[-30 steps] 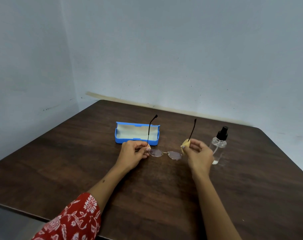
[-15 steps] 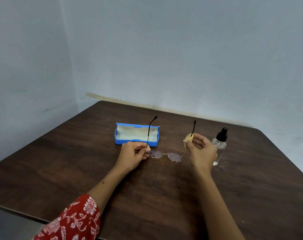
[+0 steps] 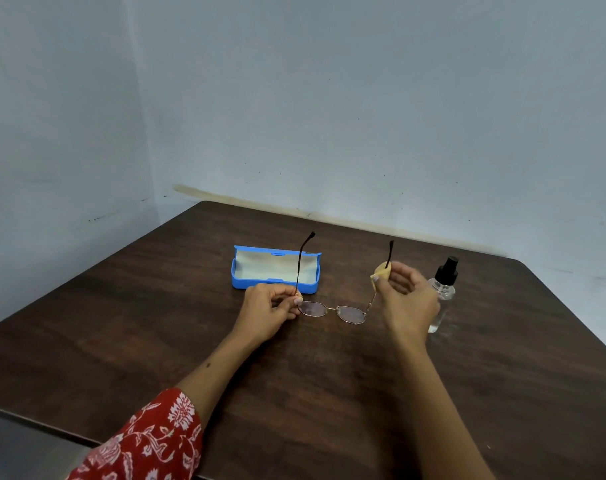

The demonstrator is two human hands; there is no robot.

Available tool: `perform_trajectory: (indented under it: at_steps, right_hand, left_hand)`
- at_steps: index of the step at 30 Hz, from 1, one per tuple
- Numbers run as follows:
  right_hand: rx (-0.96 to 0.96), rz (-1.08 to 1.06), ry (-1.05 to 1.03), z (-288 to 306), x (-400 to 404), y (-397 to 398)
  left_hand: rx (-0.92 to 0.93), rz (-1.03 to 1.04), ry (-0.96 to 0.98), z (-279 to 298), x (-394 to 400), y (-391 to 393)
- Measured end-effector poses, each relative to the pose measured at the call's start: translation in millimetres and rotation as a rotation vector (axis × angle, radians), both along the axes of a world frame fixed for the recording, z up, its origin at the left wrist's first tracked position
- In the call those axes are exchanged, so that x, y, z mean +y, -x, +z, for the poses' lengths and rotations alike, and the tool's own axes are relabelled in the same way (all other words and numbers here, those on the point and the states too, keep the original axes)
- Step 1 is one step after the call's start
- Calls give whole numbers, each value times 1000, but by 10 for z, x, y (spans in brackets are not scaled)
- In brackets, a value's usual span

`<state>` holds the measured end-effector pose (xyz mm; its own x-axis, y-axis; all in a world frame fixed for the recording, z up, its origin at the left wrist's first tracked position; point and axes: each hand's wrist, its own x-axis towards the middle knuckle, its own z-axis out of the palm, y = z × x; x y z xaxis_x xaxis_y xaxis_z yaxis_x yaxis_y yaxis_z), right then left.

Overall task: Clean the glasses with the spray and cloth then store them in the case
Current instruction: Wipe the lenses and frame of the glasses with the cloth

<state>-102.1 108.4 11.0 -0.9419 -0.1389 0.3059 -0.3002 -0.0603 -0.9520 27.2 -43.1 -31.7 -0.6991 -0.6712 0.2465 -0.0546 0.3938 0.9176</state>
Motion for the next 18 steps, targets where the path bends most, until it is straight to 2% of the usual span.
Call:
perform_trajectory:
  at_steps: [6, 18]
  right_hand:
    - [-99, 16, -195, -314, 8, -39]
    - [62, -112, 8, 248, -91, 14]
  left_hand:
    - [-5, 6, -2, -5, -6, 2]
    - [0, -6, 49, -2, 2, 3]
